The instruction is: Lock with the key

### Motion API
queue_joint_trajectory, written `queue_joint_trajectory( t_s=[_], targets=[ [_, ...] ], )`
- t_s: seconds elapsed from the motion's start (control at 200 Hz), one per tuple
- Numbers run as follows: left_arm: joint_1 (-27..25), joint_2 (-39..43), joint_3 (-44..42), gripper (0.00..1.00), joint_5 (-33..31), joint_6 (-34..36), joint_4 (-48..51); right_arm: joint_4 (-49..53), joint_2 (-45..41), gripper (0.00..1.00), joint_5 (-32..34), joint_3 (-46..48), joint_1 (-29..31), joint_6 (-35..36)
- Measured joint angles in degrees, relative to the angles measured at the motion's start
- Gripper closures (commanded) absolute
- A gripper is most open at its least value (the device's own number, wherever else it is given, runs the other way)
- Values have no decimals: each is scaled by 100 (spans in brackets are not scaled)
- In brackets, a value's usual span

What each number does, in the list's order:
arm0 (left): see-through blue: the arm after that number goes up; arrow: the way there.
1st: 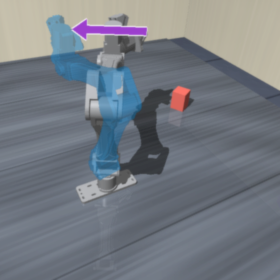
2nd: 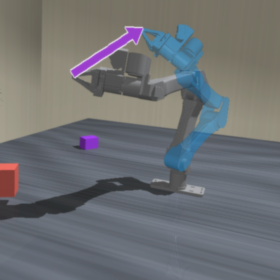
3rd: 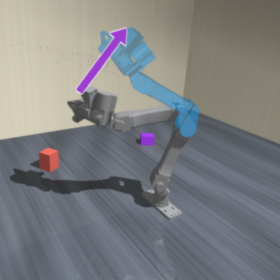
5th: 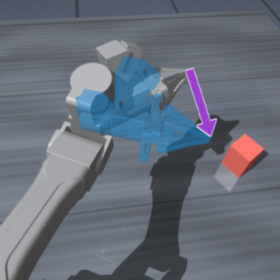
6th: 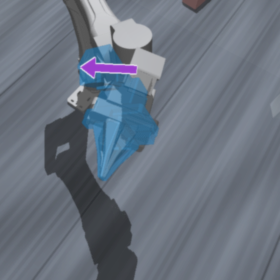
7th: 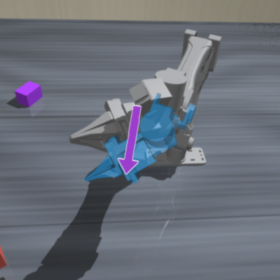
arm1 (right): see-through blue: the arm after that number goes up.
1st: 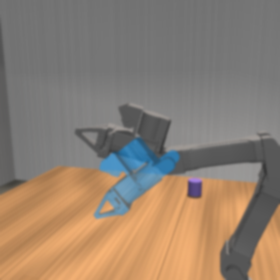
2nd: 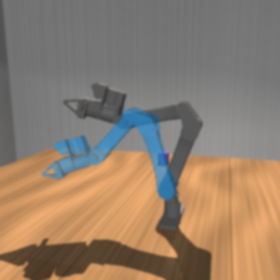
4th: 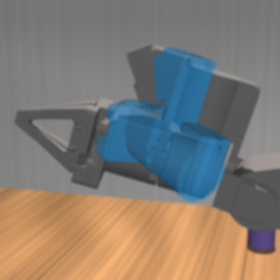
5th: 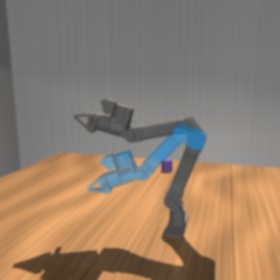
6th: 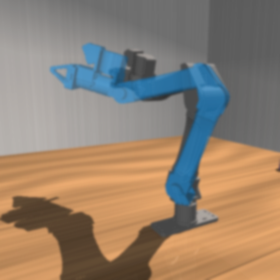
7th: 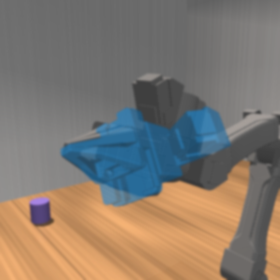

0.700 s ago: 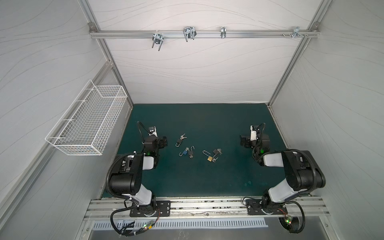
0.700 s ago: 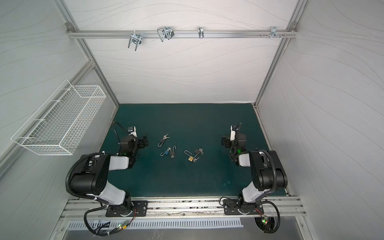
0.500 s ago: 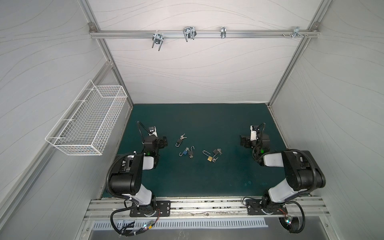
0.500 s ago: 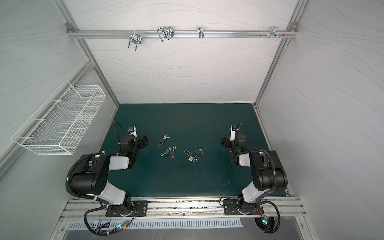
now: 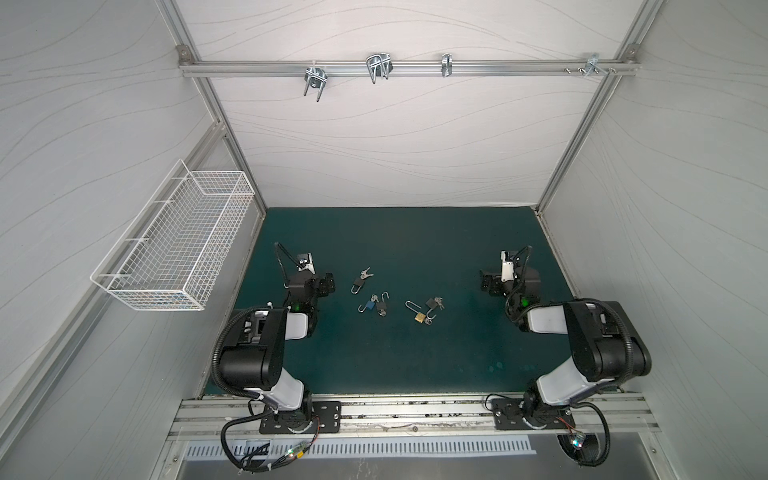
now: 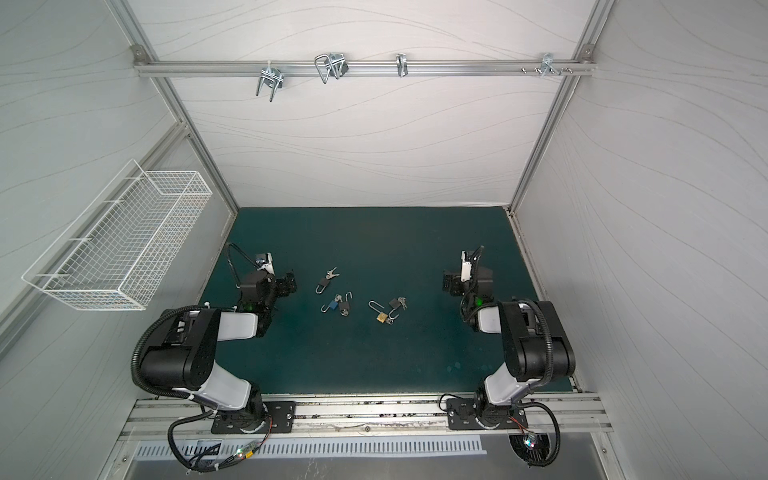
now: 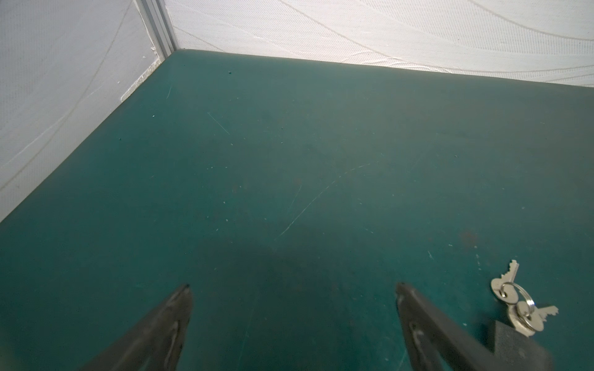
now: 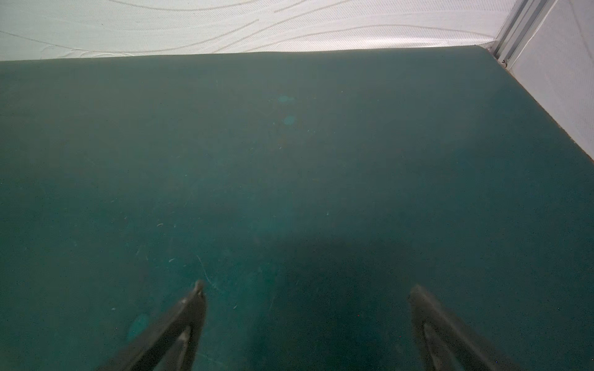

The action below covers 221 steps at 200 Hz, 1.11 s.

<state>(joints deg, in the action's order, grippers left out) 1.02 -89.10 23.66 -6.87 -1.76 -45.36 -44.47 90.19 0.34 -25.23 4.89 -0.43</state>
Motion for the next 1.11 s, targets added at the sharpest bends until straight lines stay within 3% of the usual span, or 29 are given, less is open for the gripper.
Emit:
queue_joint_trajectory(
  t_s=[0.175, 0.39, 0.515, 0.655, 0.775, 0.875, 1.105],
  targets=[
    [-348, 208, -273, 1, -557, 107, -293, 42, -74, 1, -192, 2, 7, 90],
    [-1578, 1222, -323, 1, -2013, 608, 57, 935, -1438, 1, 2, -22, 72, -50],
    [-1891, 1799, 323, 1, -2677, 251, 1298, 1537, -2179, 1, 293, -203, 76, -686],
    [-1899, 2286, 1429, 1, -3239, -1196, 3377, 2830, -2520, 1, 669, -874, 76, -1884],
    [-1895, 2522, 1919, 1, -3171, -2149, 4629, 3733, -2564, 1, 664, -1373, 59, -2643],
    [-1926, 2673, 1963, 1, -2706, -2645, 5451, 4094, -2750, 1, 326, -1357, 37, -2874],
    [-2535, 2994, 1961, 1, -1246, -3272, 6487, 4398, -2852, 1, -1440, -1333, 22, -2973]
  ],
)
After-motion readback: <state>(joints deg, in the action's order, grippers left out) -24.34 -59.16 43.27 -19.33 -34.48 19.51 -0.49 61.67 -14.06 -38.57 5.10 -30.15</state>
